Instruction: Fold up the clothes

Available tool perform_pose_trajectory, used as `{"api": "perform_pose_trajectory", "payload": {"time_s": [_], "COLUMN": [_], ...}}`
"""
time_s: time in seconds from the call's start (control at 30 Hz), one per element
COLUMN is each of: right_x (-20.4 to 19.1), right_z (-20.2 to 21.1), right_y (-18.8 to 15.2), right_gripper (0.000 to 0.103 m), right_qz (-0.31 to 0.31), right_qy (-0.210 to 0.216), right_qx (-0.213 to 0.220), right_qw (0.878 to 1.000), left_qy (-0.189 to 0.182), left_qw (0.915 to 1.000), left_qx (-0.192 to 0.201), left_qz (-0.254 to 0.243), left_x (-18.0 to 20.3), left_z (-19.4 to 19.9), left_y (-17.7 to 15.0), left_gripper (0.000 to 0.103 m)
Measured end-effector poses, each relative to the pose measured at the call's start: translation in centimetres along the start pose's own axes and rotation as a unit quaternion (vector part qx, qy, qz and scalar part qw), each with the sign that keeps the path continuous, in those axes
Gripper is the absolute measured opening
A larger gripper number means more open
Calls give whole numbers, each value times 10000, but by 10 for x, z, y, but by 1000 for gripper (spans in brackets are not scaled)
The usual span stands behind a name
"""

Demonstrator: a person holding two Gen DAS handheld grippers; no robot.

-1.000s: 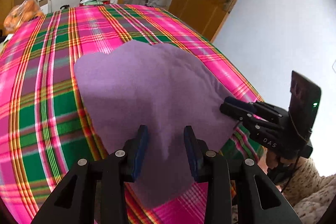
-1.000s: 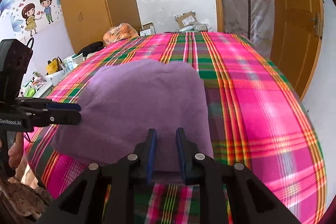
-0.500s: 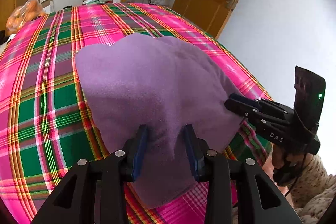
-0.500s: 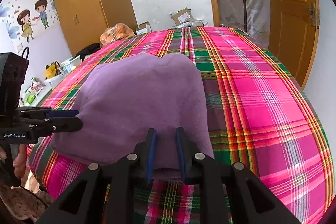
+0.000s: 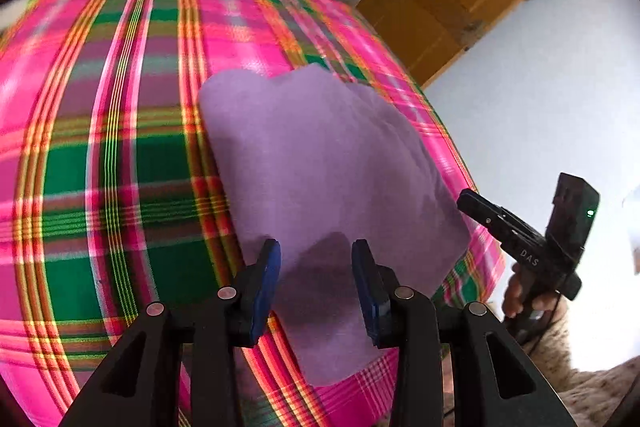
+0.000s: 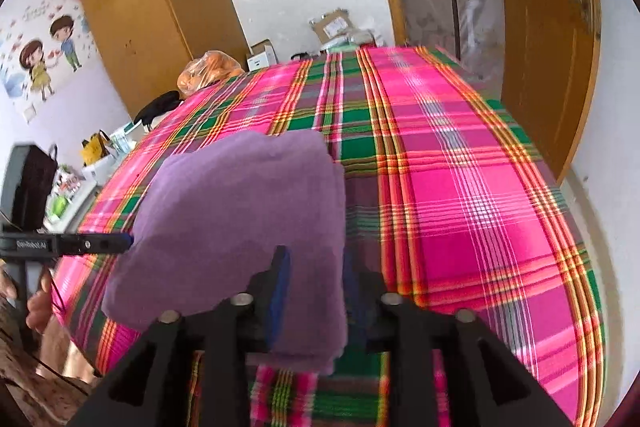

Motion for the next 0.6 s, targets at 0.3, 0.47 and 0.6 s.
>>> {"api": "perform_pose_trajectory", "payload": {"time_s": [0.3, 0.47, 0.6], "right_x": [20, 27, 32], "right_z": [-33, -46, -51], "right_y": [14, 18, 18], "right_gripper": [57, 57, 57], "right_qz": [-691, -845, -1032], "right_qy": [823, 1057, 1351], "right_qx": [-586, -825, -974], "right_qw": [9925, 9874, 9806], "left_qy": [-968, -1416, -1708], "left_qw": [9884, 9750, 9652], "left_qx": [-847, -1151, -1275], "left_qz": [813, 1269, 1514], "left_x": [-5, -11, -15], "left_z": [-13, -16, -16], "left_y": [9, 9, 4], "left_gripper": [58, 59, 59]}}
Point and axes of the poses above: each gripper's, at about its wrist camera, not at the fingertips, and z roughly against the way its jaws point, x to its right, y to its top, the point moved 9 cm from there along -z, roughly the way its jaws point, and after that the axes turned 7 degrees about y, right-handed, at the moved point
